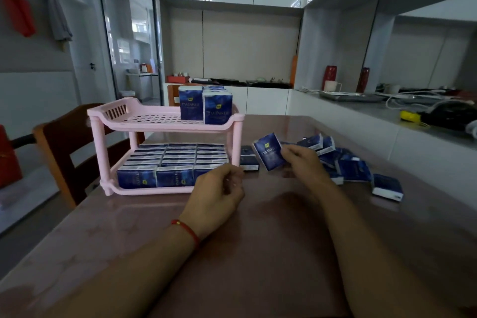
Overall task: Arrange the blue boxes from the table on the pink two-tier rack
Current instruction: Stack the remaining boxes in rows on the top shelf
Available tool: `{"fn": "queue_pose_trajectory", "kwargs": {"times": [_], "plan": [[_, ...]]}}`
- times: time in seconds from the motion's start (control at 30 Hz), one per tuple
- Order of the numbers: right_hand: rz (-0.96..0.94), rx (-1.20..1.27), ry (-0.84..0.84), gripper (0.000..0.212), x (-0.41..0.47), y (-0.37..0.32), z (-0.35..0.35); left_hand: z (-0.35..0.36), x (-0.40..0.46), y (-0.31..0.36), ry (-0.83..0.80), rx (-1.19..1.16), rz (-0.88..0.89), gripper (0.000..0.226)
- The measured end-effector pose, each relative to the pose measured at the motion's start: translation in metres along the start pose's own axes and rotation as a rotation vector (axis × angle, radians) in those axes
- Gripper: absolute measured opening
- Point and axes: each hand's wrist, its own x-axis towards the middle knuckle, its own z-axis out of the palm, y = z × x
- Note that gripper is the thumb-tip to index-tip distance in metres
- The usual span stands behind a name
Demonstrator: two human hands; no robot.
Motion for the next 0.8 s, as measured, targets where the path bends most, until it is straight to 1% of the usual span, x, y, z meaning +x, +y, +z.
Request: {"fn": "queue_pose_trajectory", "kwargs": {"times": [0.07,0.13,0.2,0.23,0.27,0.3,0.33,0.37,0.4,0.43,0.47,0.5,0.53,0.6,0.63,0.7,0.8], "plan": [[0.038,0.173,-0.106,0.021,-0.006,-0.006,-0.013,-0.002,-0.002,0.000,-0.018,-0.079,-0.070,0.023],[0.053,0.290,-0.249,0.021,-0.011,-0.011,-0.019,-0.004,-0.004,0.004,-0.078,-0.229,-0.147,0.032],[0.071,0.290,-0.437,0.025,-0.018,-0.015,-0.017,-0.003,-0.004,0.007,-0.147,-0.388,-0.187,0.040],[0.069,0.242,-0.508,0.026,-0.019,-0.015,-0.013,-0.002,-0.004,0.006,-0.163,-0.437,-0.180,0.038],[0.057,0.181,-0.537,0.024,-0.021,-0.016,-0.008,-0.001,-0.005,0.005,-0.166,-0.448,-0.170,0.034],[0.037,0.120,-0.511,0.022,-0.019,-0.014,-0.001,0.000,-0.004,0.003,-0.160,-0.425,-0.169,0.030],[0.010,0.059,-0.435,0.021,-0.016,-0.011,0.005,0.000,-0.003,0.000,-0.151,-0.381,-0.179,0.027],[-0.031,-0.036,-0.300,0.020,-0.011,-0.005,0.013,-0.001,-0.002,-0.002,-0.143,-0.322,-0.185,0.025],[-0.106,-0.183,-0.147,0.017,-0.006,0.000,0.019,-0.001,-0.001,-0.004,-0.131,-0.258,-0.192,0.023],[-0.200,-0.369,-0.048,0.018,0.002,0.007,0.025,-0.001,0.000,-0.005,-0.118,-0.219,-0.195,0.022],[-0.280,-0.532,-0.043,0.025,0.008,0.013,0.032,-0.002,0.000,-0.006,-0.112,-0.204,-0.198,0.022],[-0.328,-0.632,-0.108,0.035,0.015,0.019,0.040,-0.002,0.001,-0.006,-0.119,-0.208,-0.196,0.023],[-0.333,-0.690,-0.202,0.043,0.021,0.024,0.048,-0.002,0.001,-0.006,-0.128,-0.215,-0.195,0.024],[-0.302,-0.820,-0.331,0.046,0.029,0.033,0.061,-0.004,0.000,-0.006,-0.127,-0.230,-0.197,0.028],[-0.294,-0.887,-0.339,0.046,0.031,0.035,0.064,-0.005,0.000,-0.006,-0.118,-0.229,-0.203,0.028],[-0.302,-0.980,-0.282,0.051,0.026,0.031,0.060,-0.006,0.001,-0.006,-0.101,-0.221,-0.218,0.025],[-0.286,-1.038,-0.190,0.053,0.017,0.022,0.044,-0.009,0.000,-0.005,-0.089,-0.251,-0.242,0.023]]}}
